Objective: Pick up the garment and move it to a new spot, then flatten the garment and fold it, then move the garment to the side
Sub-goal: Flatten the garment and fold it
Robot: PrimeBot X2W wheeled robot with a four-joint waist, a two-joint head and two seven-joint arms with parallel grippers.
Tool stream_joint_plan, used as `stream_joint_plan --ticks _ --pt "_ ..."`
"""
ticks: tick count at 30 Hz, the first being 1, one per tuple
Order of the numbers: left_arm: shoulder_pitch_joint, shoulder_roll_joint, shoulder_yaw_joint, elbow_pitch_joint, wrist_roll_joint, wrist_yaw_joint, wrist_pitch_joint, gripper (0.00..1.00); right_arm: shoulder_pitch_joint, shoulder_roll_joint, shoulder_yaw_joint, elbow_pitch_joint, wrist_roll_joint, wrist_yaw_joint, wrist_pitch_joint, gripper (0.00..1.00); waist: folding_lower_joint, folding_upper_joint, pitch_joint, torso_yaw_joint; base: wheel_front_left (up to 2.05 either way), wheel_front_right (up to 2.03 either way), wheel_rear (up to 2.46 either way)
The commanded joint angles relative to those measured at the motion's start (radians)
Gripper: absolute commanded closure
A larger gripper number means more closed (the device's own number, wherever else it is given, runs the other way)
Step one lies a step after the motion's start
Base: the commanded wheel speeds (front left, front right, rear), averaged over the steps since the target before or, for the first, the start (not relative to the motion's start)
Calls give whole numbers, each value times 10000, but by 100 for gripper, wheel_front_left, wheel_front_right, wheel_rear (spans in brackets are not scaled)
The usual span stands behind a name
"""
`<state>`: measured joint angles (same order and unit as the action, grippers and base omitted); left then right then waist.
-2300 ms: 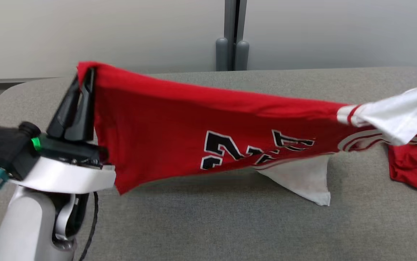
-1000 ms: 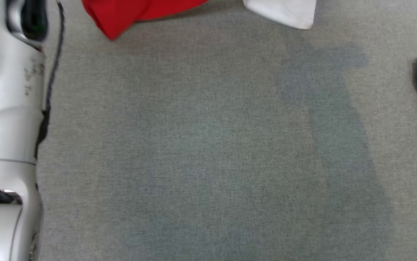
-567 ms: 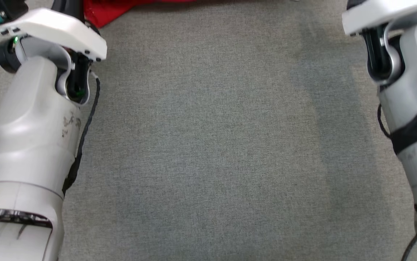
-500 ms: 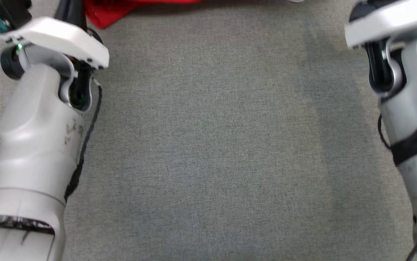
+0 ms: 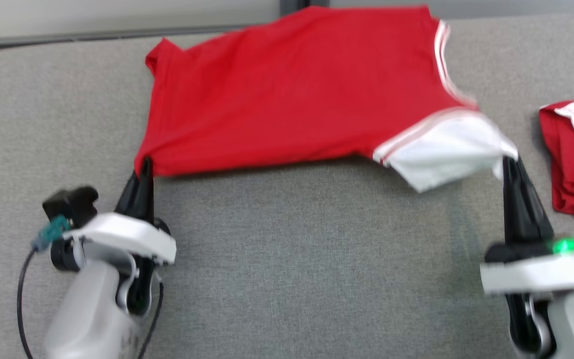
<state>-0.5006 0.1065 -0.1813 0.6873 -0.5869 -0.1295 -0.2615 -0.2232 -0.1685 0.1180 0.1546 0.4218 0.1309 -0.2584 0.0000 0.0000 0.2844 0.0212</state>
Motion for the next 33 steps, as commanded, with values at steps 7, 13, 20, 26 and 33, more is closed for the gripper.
stream_joint_plan --ticks 7,13,20,26,33 --pt "2135 112 -149 -1546 252 356 167 100 2802 196 -347 -1667 -369 -4 204 100 0 0 -1243 262 0 0 0" --pt "4157 607 -96 -3884 298 1139 1082 100 4700 452 -551 -3439 -578 -4 1025 100 0 0 -1784 234 0 0 0" --pt "6183 1297 185 -7074 320 2155 2367 100 6184 721 -684 -5003 -750 -4 1968 100 0 0 -2068 152 0 0 0" --pt "6771 1511 214 -8442 236 2649 3239 100 6397 870 -833 -5417 -671 -4 2237 100 0 0 -2001 76 0 0 0" --pt "6592 1509 162 -8429 -39 2753 3826 100 6024 925 -737 -5210 -513 -4 2315 100 0 0 -1724 17 0 0 0"
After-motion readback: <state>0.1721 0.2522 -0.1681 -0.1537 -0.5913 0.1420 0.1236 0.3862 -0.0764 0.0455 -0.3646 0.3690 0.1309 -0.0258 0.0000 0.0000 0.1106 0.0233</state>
